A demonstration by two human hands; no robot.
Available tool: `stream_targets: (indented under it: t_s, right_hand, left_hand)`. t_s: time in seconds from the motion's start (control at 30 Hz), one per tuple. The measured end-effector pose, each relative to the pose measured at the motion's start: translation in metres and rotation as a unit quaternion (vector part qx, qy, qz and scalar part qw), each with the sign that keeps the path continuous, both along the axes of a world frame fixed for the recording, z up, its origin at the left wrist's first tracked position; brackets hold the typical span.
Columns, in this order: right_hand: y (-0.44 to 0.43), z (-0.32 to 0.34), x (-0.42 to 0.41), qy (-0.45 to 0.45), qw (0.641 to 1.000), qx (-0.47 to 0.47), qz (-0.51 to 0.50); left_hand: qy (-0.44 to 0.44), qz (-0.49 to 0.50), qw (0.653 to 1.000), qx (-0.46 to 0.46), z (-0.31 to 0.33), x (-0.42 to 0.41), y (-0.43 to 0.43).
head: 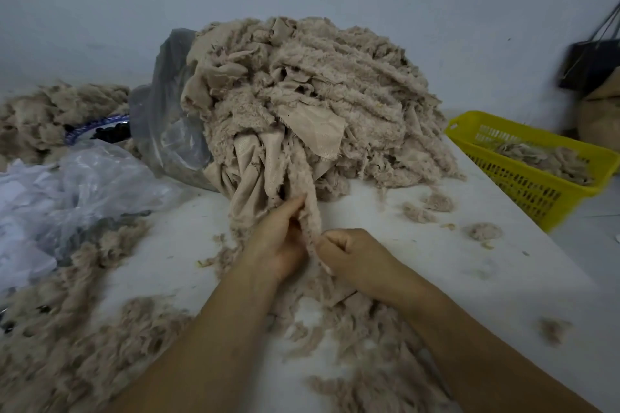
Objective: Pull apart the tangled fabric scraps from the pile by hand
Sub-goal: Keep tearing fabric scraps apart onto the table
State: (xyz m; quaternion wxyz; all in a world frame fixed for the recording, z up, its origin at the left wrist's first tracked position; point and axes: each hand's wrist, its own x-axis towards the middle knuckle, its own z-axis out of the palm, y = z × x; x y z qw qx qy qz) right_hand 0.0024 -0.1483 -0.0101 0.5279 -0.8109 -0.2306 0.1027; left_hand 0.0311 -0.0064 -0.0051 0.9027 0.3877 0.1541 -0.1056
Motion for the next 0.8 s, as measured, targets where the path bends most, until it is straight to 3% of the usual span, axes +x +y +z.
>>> stream_targets:
  t_s: [0.2,0.3,0.37,0.43,0.47,0.5,0.6,0.67,0.8]
  right_hand:
    - [0.000,-0.002,-0.001,0.019,0.996,-0.050,0.075]
    - [-0.004,-0.001,0.002,0.034,0.998,0.024,-0.035]
    - [-0.007,0.002,0.009,0.071,0.978,0.129,-0.147]
    - [-0.013,0.006,0.015,0.139,0.943,0.224,-0.204]
    - [-0.016,0.006,0.017,0.160,0.933,0.248,-0.208]
    - [-0.018,0.006,0.018,0.158,0.936,0.247,-0.196]
    - [-0.020,-0.001,0.019,0.116,0.951,0.217,-0.186]
    - [-0.019,0.001,0.019,0.119,0.938,0.229,-0.231]
    - [-0.021,0.007,0.017,0.113,0.921,0.265,-0.262]
  left_hand:
    - [-0.004,0.046,0.999,-0.018,-0.001,0.006,0.008]
    - [-0.101,0.048,0.993,0.027,0.009,-0.003,0.002]
    - [-0.175,-0.040,0.967,0.179,0.004,-0.017,-0.013]
    - [-0.246,-0.140,0.885,0.370,-0.002,-0.031,-0.030]
    - [-0.258,-0.143,0.856,0.425,-0.005,-0.032,-0.036]
    - [-0.251,-0.124,0.851,0.444,-0.004,-0.033,-0.038]
    - [-0.225,-0.046,0.864,0.448,-0.001,-0.028,-0.031]
    - [-0.207,-0.028,0.882,0.424,-0.004,-0.029,-0.030]
    - [-0.154,0.015,0.950,0.272,-0.002,-0.031,-0.030]
